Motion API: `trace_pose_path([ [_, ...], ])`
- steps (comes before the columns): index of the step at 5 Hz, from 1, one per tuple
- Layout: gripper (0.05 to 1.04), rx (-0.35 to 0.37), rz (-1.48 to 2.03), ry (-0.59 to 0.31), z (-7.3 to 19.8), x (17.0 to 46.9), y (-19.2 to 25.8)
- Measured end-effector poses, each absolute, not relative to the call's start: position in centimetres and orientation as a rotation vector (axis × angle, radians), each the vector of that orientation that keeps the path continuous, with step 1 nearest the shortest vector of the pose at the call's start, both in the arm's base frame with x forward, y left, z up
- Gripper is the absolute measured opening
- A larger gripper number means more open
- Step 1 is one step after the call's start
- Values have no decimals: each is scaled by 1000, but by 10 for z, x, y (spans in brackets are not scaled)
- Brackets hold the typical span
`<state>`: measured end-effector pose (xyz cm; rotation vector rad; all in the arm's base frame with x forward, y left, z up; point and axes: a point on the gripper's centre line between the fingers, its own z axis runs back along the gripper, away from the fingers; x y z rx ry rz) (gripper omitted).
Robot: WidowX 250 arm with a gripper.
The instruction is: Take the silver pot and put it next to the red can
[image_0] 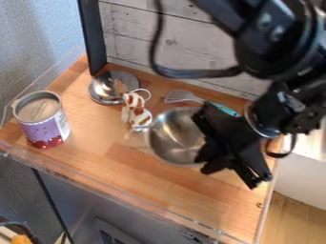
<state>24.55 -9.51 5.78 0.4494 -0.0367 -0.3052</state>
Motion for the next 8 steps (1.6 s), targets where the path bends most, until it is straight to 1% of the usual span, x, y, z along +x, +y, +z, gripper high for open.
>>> trace_pose_path([
  [1, 79, 461, -225, -25, 61, 231, -71],
  [2, 79, 474, -160, 14, 52, 223, -46],
  [3, 79, 461, -106, 51, 39, 222, -22],
  [4, 79, 455, -75, 125, 25, 225, -3],
  [5, 79, 429, -50, 145, 17, 228, 11],
  [6, 79, 422, -39, 166, 9, 231, 19],
  [7, 112, 418, -32, 164, 6, 238, 20],
  [8, 296, 413, -33, 185, 4, 240, 22],
])
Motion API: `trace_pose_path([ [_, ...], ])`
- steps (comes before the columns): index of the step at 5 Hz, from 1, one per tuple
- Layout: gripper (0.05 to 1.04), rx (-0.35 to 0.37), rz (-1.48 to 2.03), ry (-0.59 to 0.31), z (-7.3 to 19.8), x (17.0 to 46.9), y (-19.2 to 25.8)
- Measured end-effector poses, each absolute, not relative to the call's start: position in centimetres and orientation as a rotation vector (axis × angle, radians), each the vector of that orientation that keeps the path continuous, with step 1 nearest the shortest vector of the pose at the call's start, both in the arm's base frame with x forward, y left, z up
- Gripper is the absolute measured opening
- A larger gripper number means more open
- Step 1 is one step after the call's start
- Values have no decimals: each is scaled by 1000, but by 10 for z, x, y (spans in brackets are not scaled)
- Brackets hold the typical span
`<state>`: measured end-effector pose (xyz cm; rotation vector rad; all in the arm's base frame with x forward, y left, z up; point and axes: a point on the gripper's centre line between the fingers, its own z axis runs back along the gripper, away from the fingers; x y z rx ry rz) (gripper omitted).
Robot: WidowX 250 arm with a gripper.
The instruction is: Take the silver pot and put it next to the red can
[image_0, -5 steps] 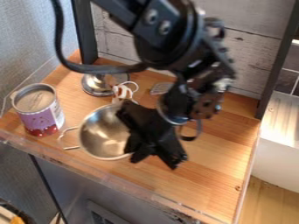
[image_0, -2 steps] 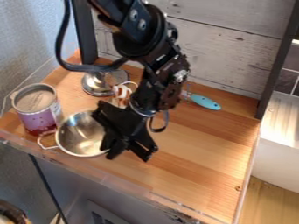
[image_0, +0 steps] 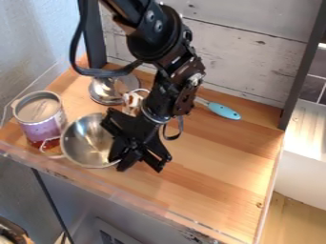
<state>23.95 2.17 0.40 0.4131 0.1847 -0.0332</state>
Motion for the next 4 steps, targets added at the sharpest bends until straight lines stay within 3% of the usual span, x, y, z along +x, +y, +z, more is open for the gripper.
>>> trace_pose_path([
  [2, 776, 402, -13, 194, 6, 240, 23],
  [3, 946, 400, -10, 201, 8, 241, 23],
  [4, 971, 396, -2, 209, 9, 239, 22],
])
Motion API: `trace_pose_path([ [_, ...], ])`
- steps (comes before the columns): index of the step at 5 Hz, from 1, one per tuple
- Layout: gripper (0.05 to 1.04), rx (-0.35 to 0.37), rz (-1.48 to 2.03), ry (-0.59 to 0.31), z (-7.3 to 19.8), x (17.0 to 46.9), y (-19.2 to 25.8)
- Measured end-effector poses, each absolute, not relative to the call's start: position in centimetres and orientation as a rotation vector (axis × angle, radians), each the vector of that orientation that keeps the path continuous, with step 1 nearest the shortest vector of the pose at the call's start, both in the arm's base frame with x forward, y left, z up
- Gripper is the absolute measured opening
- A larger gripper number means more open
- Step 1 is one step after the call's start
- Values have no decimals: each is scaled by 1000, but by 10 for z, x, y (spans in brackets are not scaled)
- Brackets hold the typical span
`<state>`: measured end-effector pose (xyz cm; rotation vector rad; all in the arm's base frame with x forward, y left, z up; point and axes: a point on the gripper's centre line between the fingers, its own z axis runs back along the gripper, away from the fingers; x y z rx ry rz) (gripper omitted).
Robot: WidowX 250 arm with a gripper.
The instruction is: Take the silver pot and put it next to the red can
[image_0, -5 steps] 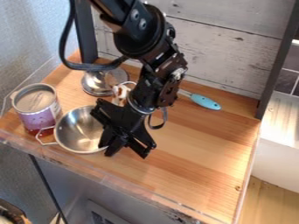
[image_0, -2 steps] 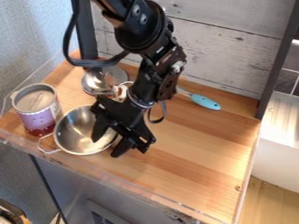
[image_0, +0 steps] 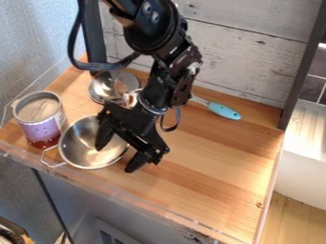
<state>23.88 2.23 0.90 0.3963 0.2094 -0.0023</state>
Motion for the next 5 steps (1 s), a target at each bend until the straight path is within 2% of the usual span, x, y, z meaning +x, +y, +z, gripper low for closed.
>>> trace_pose_path([
  [1, 988, 366, -16, 196, 16, 235, 15],
  [3, 999, 307, 1, 79, 63, 229, 9],
  [4, 999, 321, 8, 51, 83, 223, 6],
  [5, 999, 319, 6, 50, 83, 223, 6],
])
